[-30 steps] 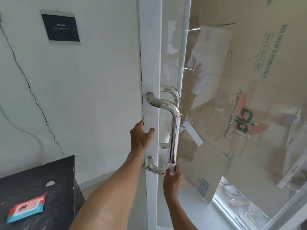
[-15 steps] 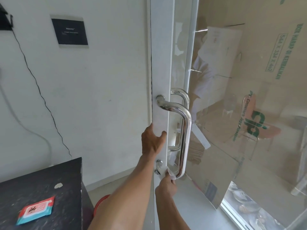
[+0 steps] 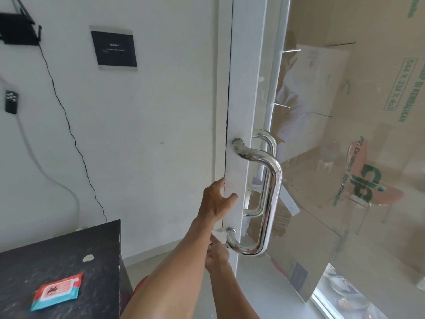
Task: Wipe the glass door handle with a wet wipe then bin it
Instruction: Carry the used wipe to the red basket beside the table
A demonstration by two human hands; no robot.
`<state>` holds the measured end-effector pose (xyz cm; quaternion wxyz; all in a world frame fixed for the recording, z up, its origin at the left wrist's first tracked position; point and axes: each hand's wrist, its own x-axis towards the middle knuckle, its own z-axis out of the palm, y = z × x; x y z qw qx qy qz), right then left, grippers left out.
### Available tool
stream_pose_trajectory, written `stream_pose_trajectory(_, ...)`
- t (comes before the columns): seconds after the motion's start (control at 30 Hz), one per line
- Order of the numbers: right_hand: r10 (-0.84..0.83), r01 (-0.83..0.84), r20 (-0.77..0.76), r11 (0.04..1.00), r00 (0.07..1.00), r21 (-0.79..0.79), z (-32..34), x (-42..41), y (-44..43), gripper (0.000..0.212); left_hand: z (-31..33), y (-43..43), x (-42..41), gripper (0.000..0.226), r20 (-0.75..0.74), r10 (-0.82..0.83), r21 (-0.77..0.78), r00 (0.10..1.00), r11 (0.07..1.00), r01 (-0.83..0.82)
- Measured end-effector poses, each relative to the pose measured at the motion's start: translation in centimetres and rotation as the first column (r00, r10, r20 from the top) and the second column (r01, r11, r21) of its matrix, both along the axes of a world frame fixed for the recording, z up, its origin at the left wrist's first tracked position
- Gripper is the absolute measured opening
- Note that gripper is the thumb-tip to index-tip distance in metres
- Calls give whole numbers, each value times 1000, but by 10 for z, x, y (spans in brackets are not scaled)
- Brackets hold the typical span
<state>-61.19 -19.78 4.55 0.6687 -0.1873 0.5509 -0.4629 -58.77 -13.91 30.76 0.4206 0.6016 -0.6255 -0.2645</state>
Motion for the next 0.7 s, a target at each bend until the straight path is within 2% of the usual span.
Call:
stream_pose_trajectory(0.1,92,-91,28,995,995,-37,9,11,11,46,-4,9,19,72,27,-46,48,999,998,44)
stream_pose_trajectory(0.2,107,-105,49,994,993,-38,96,18,72,29,-17,20,42,71,-16,10,106,1000,994,-9)
stream_pose_trajectory(0.27,147,-146,18,989,989,-27,117,21,85,15,-28,28,59,69,-28,86,139,996,987,-81)
stream_pose_trajectory(0.4,209,-215,-102,975,973,-57,137,33,88,15,-55,35,100,56,-36,244,234,969,945,-230)
stream_pose_trajectory(0.53,246,-276,-243,956,938,-99,141,57,78,27,-82,37,136,50,-61,364,346,929,881,-322)
stream_pose_trajectory(0.7,323,-363,-270,924,907,-116,134,98,60,20,-111,36,176,44,-96,458,406,884,829,-385)
